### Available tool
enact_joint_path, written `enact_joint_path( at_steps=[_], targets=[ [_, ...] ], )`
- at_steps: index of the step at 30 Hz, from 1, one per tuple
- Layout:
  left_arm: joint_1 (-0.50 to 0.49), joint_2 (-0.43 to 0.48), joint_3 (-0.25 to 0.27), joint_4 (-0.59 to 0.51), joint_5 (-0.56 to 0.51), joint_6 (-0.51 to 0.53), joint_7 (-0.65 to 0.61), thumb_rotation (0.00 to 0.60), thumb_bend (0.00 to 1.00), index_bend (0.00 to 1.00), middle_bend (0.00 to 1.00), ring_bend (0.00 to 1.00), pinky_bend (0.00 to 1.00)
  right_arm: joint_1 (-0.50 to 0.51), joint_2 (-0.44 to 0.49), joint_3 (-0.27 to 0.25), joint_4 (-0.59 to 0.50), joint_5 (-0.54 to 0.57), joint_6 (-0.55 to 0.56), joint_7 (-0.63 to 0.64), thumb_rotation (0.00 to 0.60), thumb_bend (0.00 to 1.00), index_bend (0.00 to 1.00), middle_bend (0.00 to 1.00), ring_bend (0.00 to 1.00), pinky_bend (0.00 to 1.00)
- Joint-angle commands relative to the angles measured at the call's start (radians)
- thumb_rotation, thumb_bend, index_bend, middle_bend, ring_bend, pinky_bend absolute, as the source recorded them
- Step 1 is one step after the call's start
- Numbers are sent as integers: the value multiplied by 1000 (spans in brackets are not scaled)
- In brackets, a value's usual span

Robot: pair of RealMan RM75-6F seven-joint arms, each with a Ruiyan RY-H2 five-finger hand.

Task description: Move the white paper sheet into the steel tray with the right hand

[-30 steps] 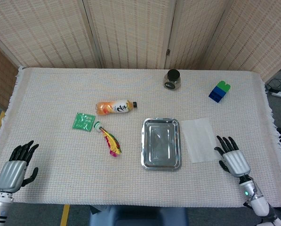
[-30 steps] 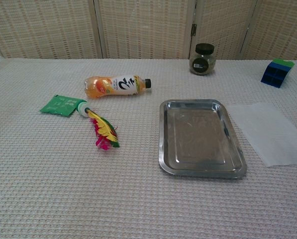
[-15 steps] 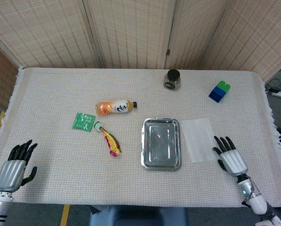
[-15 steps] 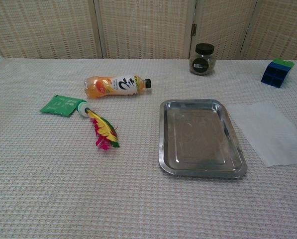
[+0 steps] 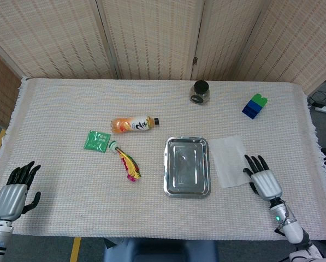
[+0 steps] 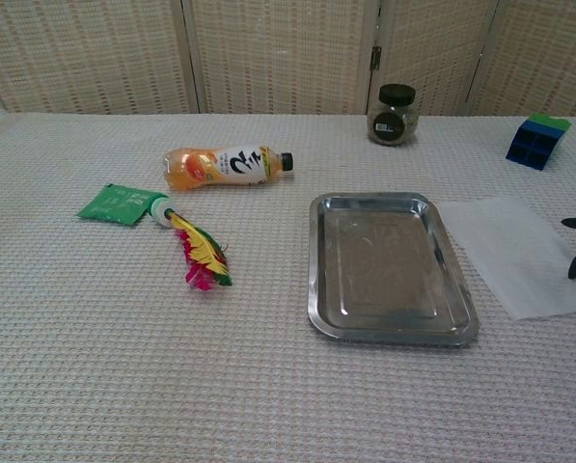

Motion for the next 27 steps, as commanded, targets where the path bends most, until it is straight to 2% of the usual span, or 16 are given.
enact_joint_path(
  at_steps=[1, 14, 20, 27],
  targets=[
    [0, 0, 0, 0, 0, 1, -1, 600, 539, 77, 34, 0, 0, 1, -4, -1, 2, 1, 0, 2, 600, 475, 519, 0, 0, 0],
    [-1, -4, 1, 8, 8, 4, -9, 600, 539, 37, 34, 0, 0, -8, -21, 12, 27, 10, 72, 48, 600, 478, 708, 115, 0, 0],
    [0, -6, 2, 8, 14, 9, -9, 600, 539, 13, 34, 0, 0, -8, -22, 26, 27, 18, 115, 71, 600, 482, 714, 132, 0, 0],
    [1, -4, 2, 4, 22, 18, -14, 600, 539, 9, 34, 0, 0, 14, -18, 75, -15, 42, 205, 104, 600, 486, 714, 139, 0, 0]
  ],
)
